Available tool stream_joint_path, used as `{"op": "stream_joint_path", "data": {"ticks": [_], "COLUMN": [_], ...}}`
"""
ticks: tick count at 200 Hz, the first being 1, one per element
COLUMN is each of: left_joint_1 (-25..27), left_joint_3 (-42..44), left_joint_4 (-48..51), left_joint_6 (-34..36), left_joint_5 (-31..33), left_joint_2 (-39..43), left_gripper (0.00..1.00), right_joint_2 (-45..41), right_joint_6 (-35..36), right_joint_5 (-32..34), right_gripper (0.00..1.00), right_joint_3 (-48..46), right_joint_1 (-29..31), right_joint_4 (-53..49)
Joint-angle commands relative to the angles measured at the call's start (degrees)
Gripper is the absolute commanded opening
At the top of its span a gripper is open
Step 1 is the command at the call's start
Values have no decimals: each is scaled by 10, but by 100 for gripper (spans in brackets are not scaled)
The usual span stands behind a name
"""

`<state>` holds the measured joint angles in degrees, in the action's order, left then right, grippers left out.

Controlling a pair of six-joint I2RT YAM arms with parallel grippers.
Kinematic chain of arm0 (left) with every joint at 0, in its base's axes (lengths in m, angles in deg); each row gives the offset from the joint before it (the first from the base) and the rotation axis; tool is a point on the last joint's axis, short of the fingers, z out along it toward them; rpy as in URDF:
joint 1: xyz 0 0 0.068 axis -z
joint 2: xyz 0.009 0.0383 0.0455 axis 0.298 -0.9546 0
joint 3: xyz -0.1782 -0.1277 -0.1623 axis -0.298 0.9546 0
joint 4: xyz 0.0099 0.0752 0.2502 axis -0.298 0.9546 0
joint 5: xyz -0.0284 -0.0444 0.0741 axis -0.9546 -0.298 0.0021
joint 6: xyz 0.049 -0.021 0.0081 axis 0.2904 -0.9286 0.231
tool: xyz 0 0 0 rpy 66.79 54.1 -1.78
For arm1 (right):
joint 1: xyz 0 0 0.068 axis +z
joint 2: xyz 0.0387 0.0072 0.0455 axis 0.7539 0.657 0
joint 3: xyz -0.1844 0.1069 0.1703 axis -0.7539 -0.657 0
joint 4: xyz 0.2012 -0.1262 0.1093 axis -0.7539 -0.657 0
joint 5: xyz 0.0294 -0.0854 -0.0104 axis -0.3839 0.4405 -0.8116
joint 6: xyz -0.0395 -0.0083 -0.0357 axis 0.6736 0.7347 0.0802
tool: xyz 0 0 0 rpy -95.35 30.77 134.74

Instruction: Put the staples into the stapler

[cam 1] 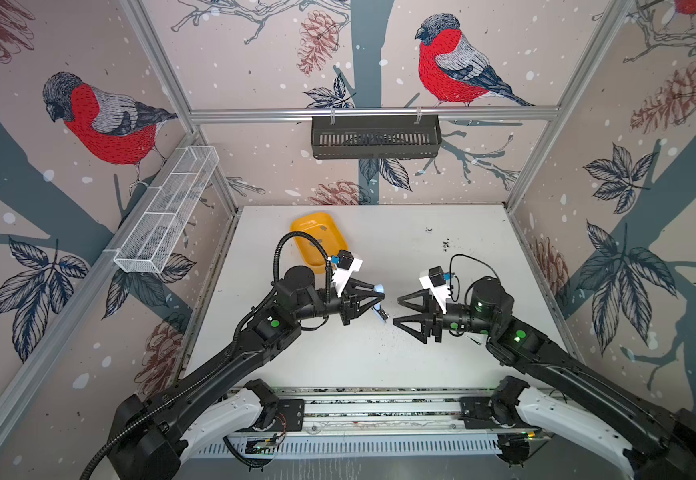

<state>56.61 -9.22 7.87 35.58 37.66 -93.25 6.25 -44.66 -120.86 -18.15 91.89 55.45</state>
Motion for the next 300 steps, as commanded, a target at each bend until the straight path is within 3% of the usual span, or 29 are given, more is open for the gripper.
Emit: {"op": "stream_joint_path", "data": {"ticks": [1, 81, 121, 170, 233, 300], "left_joint_1": [-1, -1, -1, -1, 6, 13], "left_joint_3": [3, 18, 21, 20, 25, 40], "left_joint_4": [-41, -40, -48, -39, -45, -85], "left_joint_6": [-18, -25, -23, -5, -6, -24], "left_joint_5": [-18, -30, -92, -119, -120, -122], "left_joint_2": [9, 44, 46, 46, 57, 44], "left_gripper": [0, 0, 0, 0, 0, 0], "right_joint_2": [-3, -21, -5, 28, 72, 91], "right_joint_6": [-1, -9, -4, 10, 21, 21], "right_joint_5": [-13, -2, -38, -44, -34, -25], "right_gripper": [76, 76, 76, 75, 69, 52], "right_joint_3": [4, -3, 7, 26, 54, 60], "right_joint_1": [0, 15, 24, 57, 87, 103], "right_joint_4": [12, 25, 29, 30, 28, 38]}}
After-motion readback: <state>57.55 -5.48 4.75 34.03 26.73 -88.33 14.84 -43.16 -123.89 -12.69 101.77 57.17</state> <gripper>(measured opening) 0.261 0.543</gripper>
